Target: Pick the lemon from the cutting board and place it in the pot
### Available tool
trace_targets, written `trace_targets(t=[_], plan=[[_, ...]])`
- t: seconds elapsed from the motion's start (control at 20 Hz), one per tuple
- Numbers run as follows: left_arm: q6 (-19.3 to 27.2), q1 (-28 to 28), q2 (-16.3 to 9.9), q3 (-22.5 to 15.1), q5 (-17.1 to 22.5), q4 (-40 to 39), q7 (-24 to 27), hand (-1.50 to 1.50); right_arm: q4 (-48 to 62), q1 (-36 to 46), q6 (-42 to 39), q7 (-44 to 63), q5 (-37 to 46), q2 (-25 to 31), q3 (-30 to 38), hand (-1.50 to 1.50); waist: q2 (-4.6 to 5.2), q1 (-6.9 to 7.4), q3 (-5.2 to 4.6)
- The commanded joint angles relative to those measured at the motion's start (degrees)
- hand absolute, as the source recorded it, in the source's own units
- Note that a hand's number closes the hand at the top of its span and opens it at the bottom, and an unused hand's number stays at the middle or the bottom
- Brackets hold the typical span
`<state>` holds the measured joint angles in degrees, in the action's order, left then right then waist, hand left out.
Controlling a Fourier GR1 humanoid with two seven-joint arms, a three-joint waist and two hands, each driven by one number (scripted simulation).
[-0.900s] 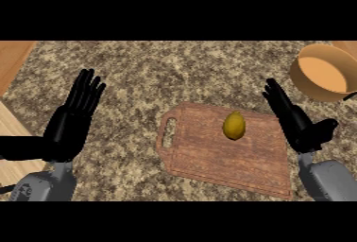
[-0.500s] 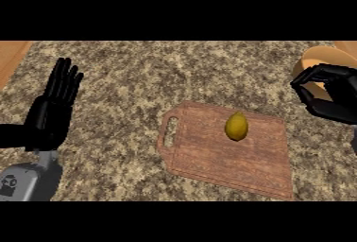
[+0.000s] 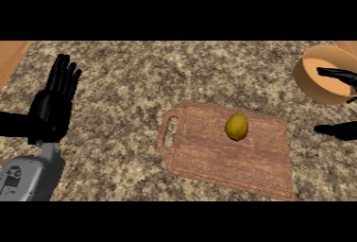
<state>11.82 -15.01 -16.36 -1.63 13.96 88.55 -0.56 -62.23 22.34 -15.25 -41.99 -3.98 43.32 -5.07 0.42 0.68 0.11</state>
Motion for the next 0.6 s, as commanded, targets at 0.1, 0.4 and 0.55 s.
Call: trace_targets(t=[0.1,0.4,0.55], plan=[[0.03,-1.31,-0.81,1.56,-1.03,-1.15,-0.81,0.0,-2.6,-0.7,0.12,-1.04,9.46,4.3,-3.1,-1.5,-0.43,-0.85,-0.13],[-1.87,1.91,0.11,1.82,-0.27,-1.7,2.07,0.0,-11.92,3.37,-2.19,14.1,17.19,5.07,-10.13,-1.5,-0.56,-0.64,-0.22],[-0.35,-0.57,-0.39,2.47,-0.37,1.22,-3.47,0.0,-16.98,3.72,-4.17,21.67,17.88,2.22,-10.63,-1.5,-0.62,-0.74,-0.16]])
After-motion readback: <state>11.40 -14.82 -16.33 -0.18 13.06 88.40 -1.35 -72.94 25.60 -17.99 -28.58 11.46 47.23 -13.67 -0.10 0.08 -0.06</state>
